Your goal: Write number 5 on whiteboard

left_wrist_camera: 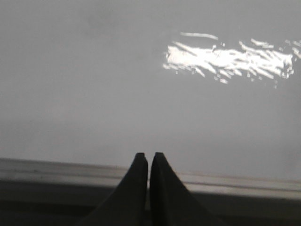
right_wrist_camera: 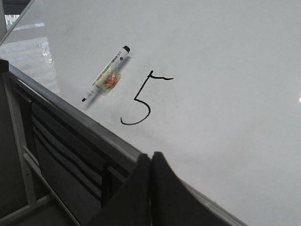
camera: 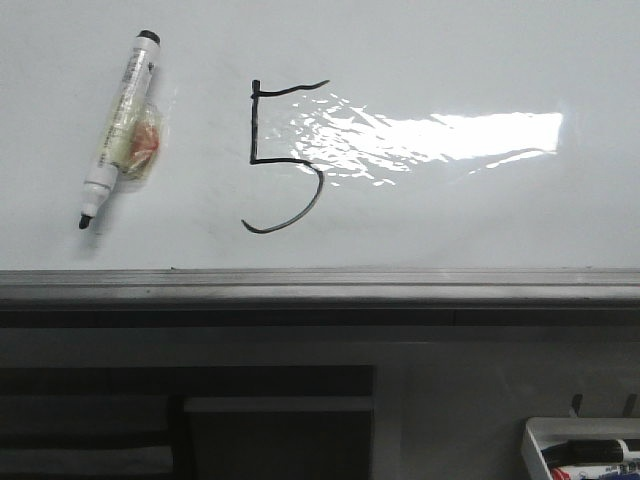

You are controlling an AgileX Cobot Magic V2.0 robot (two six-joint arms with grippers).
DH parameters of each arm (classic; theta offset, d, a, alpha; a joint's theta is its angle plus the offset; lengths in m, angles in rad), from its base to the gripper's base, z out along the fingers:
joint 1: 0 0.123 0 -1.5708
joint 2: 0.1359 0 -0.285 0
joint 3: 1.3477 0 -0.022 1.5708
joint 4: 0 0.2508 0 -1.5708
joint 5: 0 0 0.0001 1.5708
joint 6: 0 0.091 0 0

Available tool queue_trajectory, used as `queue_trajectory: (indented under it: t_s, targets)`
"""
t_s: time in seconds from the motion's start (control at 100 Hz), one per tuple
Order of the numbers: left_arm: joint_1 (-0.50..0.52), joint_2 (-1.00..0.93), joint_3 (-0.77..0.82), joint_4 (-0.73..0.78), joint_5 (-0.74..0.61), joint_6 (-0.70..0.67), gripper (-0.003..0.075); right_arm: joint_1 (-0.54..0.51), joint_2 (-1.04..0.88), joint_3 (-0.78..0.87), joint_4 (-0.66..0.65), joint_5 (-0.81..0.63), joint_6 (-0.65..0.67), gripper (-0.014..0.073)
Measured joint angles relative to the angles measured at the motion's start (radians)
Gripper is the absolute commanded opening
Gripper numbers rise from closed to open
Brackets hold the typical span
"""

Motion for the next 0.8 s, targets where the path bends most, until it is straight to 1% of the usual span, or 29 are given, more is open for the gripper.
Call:
queue_trajectory:
  t_s: [0.1,0.19,0.8]
  targets:
    - [0.0,0.0,0.0,0.001,0.07,0.0,-0.002,0.0,0.0,0.0,0.0,0.0,0.0,-0.0061]
    - [0.0,0.0,0.0,0.001,0.1,0.0,-0.002,0.0,0.0,0.0,0.0,0.0,0.0,-0.0061]
    - [0.0,0.0,0.0,0.002,0.102,0.0,-0.002,0.0,0.0,0.0,0.0,0.0,0.0,-0.0061]
